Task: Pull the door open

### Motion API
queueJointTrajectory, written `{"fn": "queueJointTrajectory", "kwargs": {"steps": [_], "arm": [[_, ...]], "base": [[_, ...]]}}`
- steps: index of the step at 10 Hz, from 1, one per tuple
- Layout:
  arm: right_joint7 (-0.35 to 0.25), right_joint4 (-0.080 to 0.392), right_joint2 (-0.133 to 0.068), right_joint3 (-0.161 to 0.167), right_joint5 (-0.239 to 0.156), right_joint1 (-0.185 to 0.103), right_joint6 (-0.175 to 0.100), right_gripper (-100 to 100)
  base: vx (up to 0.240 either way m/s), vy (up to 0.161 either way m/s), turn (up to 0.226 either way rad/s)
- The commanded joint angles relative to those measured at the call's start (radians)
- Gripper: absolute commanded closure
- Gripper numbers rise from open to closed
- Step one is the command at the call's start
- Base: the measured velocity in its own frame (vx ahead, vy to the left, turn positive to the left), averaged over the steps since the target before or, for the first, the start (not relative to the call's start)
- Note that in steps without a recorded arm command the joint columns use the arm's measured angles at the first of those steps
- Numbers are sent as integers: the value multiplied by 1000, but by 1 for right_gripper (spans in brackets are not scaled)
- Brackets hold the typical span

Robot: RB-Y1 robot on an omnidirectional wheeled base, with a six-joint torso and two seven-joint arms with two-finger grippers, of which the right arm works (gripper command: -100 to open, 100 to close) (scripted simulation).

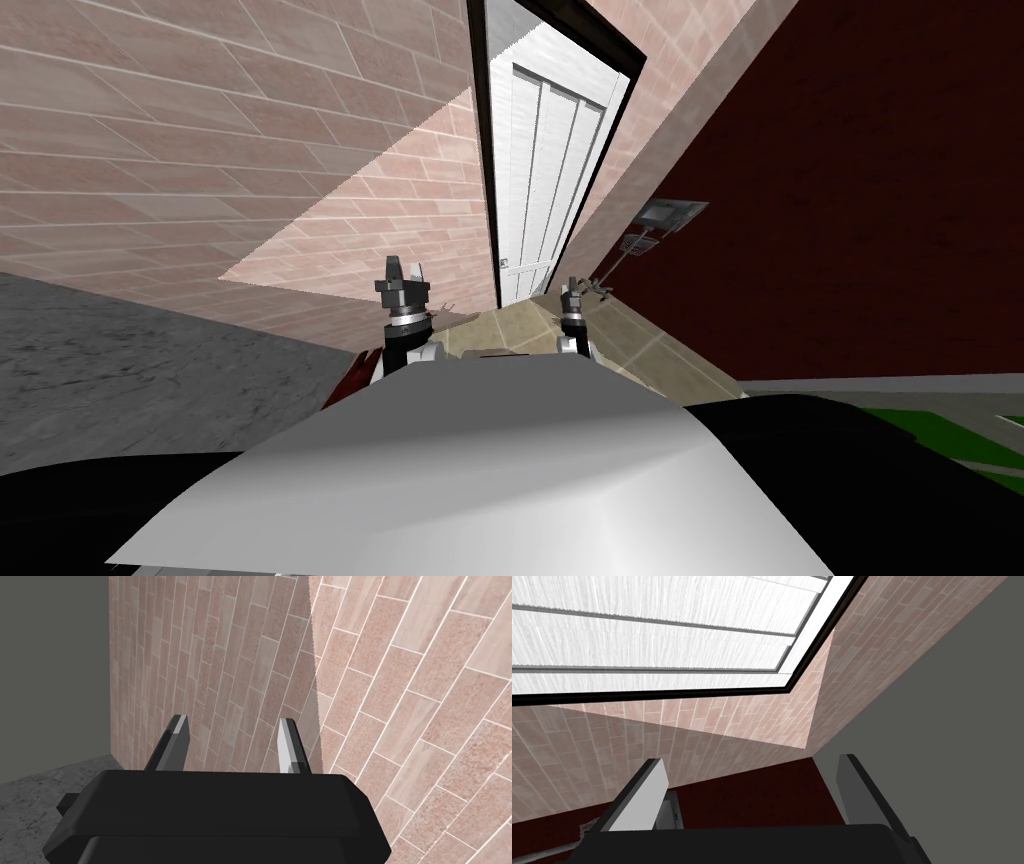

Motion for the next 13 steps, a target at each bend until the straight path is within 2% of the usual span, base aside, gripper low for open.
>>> {"fn": "queueJointTrajectory", "kwargs": {"steps": [1, 2, 4, 5, 7, 8, 9, 10, 11, 12, 13], "arm": [[-5, 50, -6, -3, -7, -18, -9, -100], [-5, 53, -6, -3, -7, -18, -9, -100], [-13, 123, -18, -10, -19, -51, -29, -100], [-13, 140, -18, -10, -19, -51, -29, -100], [-22, 210, -29, -17, -32, -86, -51, -100], [-22, 231, -29, -17, -32, -86, -51, -100], [-27, 268, -34, -21, -38, -104, -62, -100], [-27, 278, -34, -21, -38, -104, -62, -100], [-31, 315, -39, -24, -45, -121, -72, -100], [-31, 324, -39, -24, -45, -121, -72, -100], [-36, 364, -45, -28, -52, -140, -84, -100]], "base": [[57, -3, 127], [41, -3, 58], [56, -7, 180], [65, -15, 65], [64, -14, 168], [64, -15, 70], [69, -5, 85], [47, -8, 86], [39, -13, 152], [39, -15, 66], [51, -9, 146]]}}
